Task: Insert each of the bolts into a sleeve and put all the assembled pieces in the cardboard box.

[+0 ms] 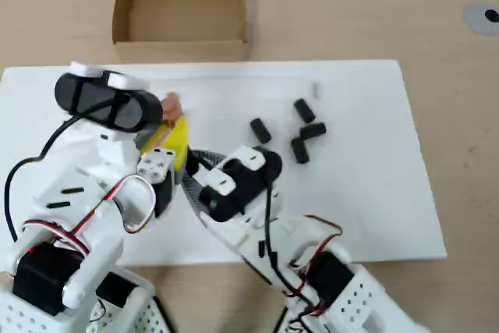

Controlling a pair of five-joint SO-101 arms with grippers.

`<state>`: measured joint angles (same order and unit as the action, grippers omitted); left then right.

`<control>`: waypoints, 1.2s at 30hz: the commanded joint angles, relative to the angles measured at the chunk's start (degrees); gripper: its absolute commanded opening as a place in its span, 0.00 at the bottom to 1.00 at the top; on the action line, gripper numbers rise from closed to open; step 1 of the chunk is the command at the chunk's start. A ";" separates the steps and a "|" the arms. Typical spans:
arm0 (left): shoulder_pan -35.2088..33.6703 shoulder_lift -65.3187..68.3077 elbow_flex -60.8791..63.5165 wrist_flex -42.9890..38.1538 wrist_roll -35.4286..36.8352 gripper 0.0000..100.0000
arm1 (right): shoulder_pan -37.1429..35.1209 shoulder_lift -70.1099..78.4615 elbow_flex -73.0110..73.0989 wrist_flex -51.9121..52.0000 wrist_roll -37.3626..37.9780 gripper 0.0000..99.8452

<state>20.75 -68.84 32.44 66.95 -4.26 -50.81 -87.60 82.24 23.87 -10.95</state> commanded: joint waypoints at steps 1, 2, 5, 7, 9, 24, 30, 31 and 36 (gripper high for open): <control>1.23 0.13 -1.93 2.73 1.58 0.01 | -0.31 -1.27 -0.57 -1.41 -0.18 0.01; 2.99 0.13 -2.99 4.22 2.81 0.01 | -0.31 -1.27 -0.57 -1.49 -0.18 0.01; 7.65 0.22 -6.42 7.56 6.15 0.01 | -0.31 -1.27 -0.57 -1.49 -0.18 0.01; 8.88 0.22 -7.82 8.53 8.00 0.05 | -0.31 -1.27 -0.57 -1.49 -0.18 0.01; 8.88 0.04 -8.62 8.70 10.64 0.09 | -0.31 -1.27 -0.57 -1.49 -0.18 0.01; 1.05 0.04 -11.96 10.55 15.12 0.17 | -0.22 -1.27 -0.75 -1.49 -0.18 0.01; 0.44 0.48 -16.44 14.15 12.92 0.17 | -0.22 -1.27 -0.66 -1.49 -0.18 0.01; 0.44 0.48 -17.32 14.95 12.92 0.17 | -0.22 -1.27 -0.66 -1.49 -0.18 0.01; 0.44 0.57 -22.68 19.43 13.01 0.17 | -0.13 -1.27 -0.66 -1.49 -0.18 0.01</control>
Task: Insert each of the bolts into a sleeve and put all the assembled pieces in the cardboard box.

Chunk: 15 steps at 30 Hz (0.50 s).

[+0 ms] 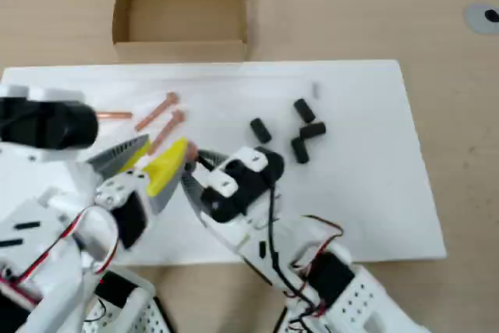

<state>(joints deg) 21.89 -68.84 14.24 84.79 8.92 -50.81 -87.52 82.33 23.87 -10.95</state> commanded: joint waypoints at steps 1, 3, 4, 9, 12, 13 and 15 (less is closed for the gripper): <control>-0.70 0.57 -5.45 2.29 -0.18 0.17 | 0.40 -1.36 -0.75 -1.49 -0.18 0.01; -0.70 0.57 -7.47 3.52 -0.18 0.17 | 1.63 -1.36 -0.84 -2.55 -0.18 0.01; -0.79 0.57 -8.53 4.04 -0.18 0.17 | 2.77 -1.19 -0.75 -3.96 -0.18 0.01; -1.23 0.31 -9.93 4.66 -2.29 0.17 | 7.60 -0.75 -1.36 -8.53 -0.18 0.01; -5.63 0.04 -7.12 4.22 -4.75 0.17 | 10.07 0.04 -4.00 -8.70 -0.18 0.01; -8.18 0.04 -5.98 4.13 -5.01 0.17 | 11.12 0.92 -5.85 -8.70 -0.18 0.01; -13.10 0.31 -3.43 4.04 -6.42 0.17 | 13.76 4.53 -10.42 -8.70 -0.18 0.01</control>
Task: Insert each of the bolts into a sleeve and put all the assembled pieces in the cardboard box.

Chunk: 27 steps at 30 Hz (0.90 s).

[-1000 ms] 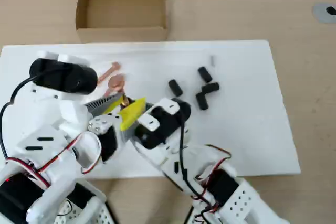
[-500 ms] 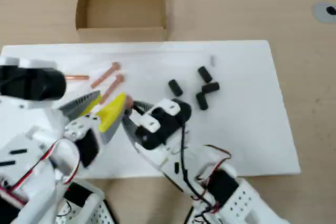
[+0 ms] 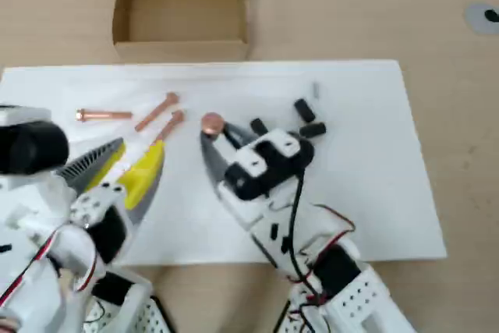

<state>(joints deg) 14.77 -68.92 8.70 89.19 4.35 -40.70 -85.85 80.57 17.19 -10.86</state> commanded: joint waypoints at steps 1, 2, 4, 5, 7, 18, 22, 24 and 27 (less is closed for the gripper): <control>-8.18 0.57 3.78 0.00 -3.69 0.17 | 5.05 5.41 -11.38 -2.02 -0.35 0.01; -10.11 0.66 5.80 0.18 -6.24 0.17 | 6.55 8.66 -14.37 -2.02 -1.05 0.01; -13.10 0.66 10.11 0.18 -10.99 0.17 | 9.54 16.48 -21.49 -1.93 -2.64 0.01; -14.42 0.66 12.48 0.18 -12.75 0.17 | 10.77 20.97 -25.36 -1.85 -3.16 0.01; -16.35 0.66 16.00 0.18 -14.77 0.17 | 13.05 30.11 -33.54 -1.67 -4.04 0.01; -23.82 0.40 21.71 -0.35 -15.65 0.17 | 15.96 73.80 -74.95 -2.02 -4.04 0.01; -24.35 0.13 23.74 -0.35 -15.65 0.17 | 15.96 86.73 -87.52 -2.02 -4.04 0.01; -24.35 0.13 24.53 -0.18 -15.65 0.17 | 16.40 92.62 -93.14 -2.02 -4.04 0.01; -24.35 0.13 24.70 -0.09 -15.65 0.17 | 16.66 100.97 -100.88 -1.93 -4.04 0.01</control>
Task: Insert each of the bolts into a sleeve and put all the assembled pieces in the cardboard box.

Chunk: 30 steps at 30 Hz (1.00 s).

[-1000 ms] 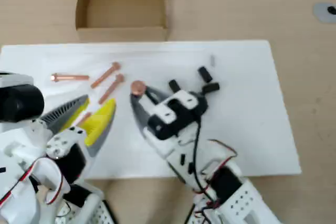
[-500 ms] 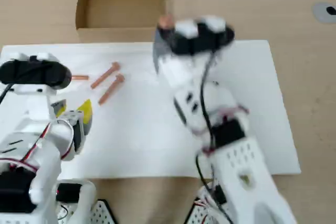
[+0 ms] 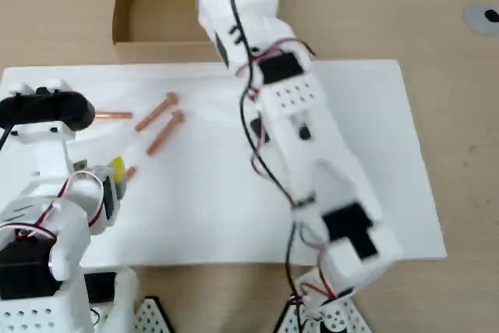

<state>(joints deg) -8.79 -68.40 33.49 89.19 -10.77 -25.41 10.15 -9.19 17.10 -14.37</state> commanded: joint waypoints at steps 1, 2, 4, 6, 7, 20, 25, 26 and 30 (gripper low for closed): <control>-0.79 -0.40 -0.09 -0.26 -0.53 0.17 | 1.71 7.60 -13.41 -1.85 -0.53 0.01; -0.79 -0.40 -0.09 -0.26 -0.53 0.17 | 1.98 10.33 -15.60 -1.85 -0.53 0.01; -0.79 -0.40 -0.09 -0.35 -0.53 0.17 | 2.24 15.69 -20.26 -1.76 -0.53 0.01; -0.70 -0.40 -0.09 -0.70 -0.53 0.17 | 2.95 21.05 -24.66 -1.85 -0.44 0.01; -0.79 -0.40 -0.09 -1.05 -0.53 0.17 | 3.21 23.52 -26.95 -1.67 -0.44 0.01; -0.79 -0.40 1.14 -1.05 -0.70 0.17 | 4.53 48.57 -47.34 -1.41 -0.18 0.01; -0.79 -0.40 3.69 -1.05 -0.70 0.17 | 5.05 52.70 -50.33 3.25 -0.18 0.01; -0.79 -0.40 4.22 -1.14 -0.62 0.17 | 5.05 53.23 -50.86 4.57 -0.18 0.01; -0.79 0.13 7.47 -2.90 -0.09 0.17 | 5.05 54.37 -53.23 8.97 -0.18 0.01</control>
<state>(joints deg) -8.79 -68.40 39.56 88.66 -11.30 -21.36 65.80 -56.40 24.22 -14.37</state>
